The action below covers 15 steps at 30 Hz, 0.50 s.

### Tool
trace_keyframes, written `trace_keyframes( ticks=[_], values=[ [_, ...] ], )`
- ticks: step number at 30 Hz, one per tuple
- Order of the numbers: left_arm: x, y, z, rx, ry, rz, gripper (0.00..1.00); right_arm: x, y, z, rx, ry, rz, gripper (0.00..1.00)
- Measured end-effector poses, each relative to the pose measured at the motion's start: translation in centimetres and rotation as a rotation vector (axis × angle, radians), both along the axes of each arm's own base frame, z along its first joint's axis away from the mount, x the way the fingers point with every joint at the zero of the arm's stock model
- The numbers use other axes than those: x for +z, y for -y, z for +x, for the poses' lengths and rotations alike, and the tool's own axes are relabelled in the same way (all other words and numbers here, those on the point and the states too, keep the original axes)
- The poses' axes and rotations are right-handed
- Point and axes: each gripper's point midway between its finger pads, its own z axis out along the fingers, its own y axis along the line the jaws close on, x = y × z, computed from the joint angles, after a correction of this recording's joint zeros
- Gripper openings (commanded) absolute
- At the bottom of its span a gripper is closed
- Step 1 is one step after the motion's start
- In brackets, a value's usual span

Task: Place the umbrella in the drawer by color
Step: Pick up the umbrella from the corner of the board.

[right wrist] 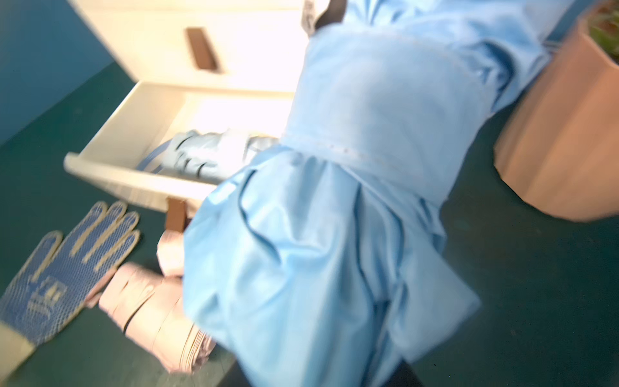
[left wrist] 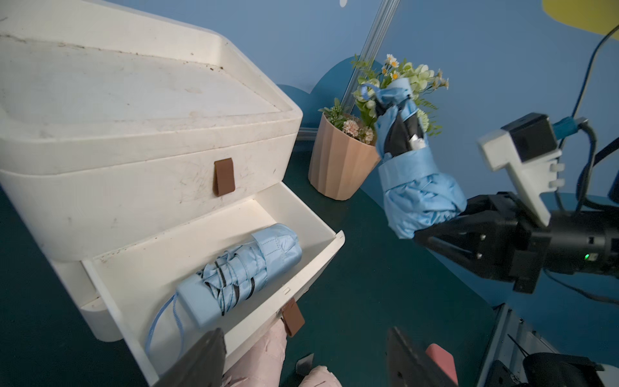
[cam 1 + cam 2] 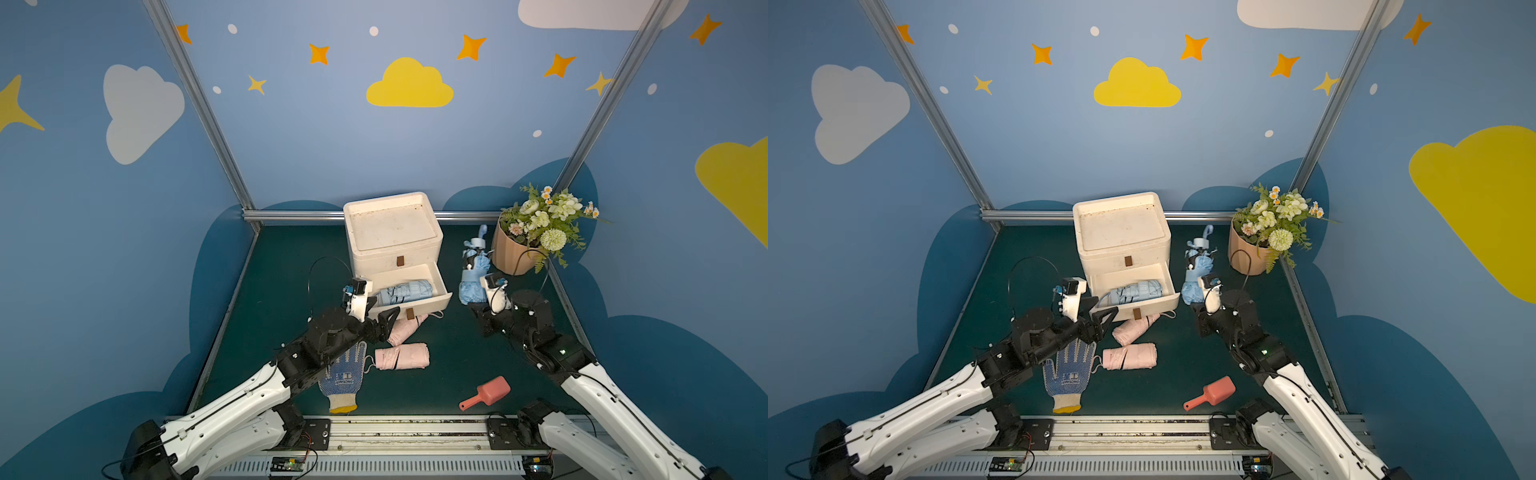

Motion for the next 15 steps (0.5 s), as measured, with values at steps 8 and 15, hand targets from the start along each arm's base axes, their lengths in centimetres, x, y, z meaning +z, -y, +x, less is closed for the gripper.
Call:
trace_keyframes(
  ticks=[8,15],
  values=[
    [1.0,2.7,0.2,-0.087,-0.037,-0.052,0.8,0.7,-6.4,-3.0,0.341,0.187,-0.13,0.11],
    [2.0,4.4,0.4,-0.141,-0.059,-0.102,0.8,0.3,-9.1,-4.6,0.481,0.284,-0.228,0.11]
  ],
)
